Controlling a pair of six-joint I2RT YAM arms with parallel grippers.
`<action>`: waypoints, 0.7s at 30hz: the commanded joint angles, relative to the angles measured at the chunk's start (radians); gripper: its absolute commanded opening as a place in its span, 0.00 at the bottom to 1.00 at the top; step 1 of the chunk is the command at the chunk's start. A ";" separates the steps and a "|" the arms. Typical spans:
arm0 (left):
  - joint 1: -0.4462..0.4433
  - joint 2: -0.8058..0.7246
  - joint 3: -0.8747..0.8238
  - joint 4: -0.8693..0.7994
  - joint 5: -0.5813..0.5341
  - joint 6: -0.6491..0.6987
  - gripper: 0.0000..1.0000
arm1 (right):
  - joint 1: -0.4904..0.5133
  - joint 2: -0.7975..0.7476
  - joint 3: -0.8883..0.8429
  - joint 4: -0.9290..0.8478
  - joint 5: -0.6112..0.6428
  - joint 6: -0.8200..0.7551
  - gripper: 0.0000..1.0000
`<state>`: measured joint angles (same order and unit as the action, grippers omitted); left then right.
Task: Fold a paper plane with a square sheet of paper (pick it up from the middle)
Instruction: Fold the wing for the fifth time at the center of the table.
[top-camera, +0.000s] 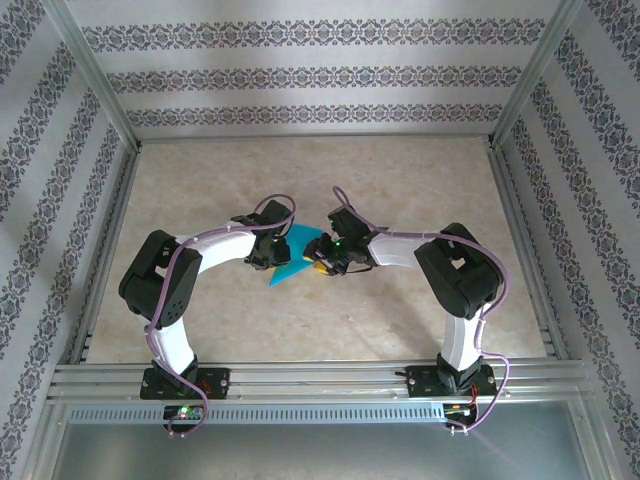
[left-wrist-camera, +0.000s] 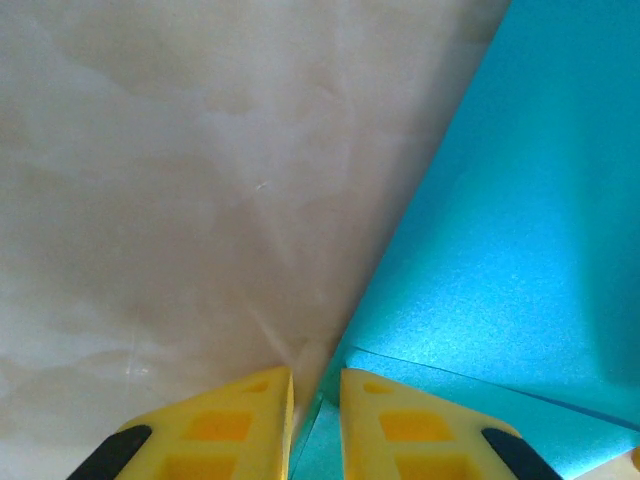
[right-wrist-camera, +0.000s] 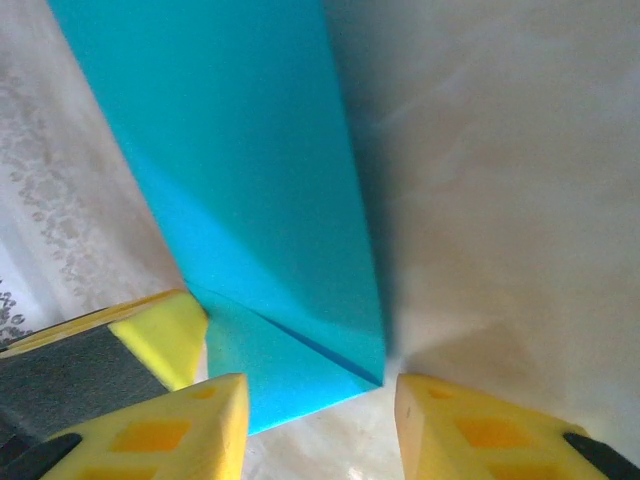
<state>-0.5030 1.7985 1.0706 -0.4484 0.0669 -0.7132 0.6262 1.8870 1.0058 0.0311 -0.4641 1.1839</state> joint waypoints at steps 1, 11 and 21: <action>0.009 0.027 0.000 -0.038 -0.010 -0.015 0.20 | 0.011 0.023 0.033 0.006 -0.036 0.013 0.42; 0.009 0.024 0.003 -0.039 -0.010 -0.014 0.20 | 0.011 0.013 0.020 0.068 -0.057 0.017 0.35; 0.010 0.017 0.005 -0.041 -0.013 -0.002 0.20 | -0.014 0.045 0.020 0.099 -0.061 0.033 0.27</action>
<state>-0.5026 1.7985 1.0710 -0.4484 0.0669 -0.7132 0.6235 1.8999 1.0183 0.1116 -0.5079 1.2064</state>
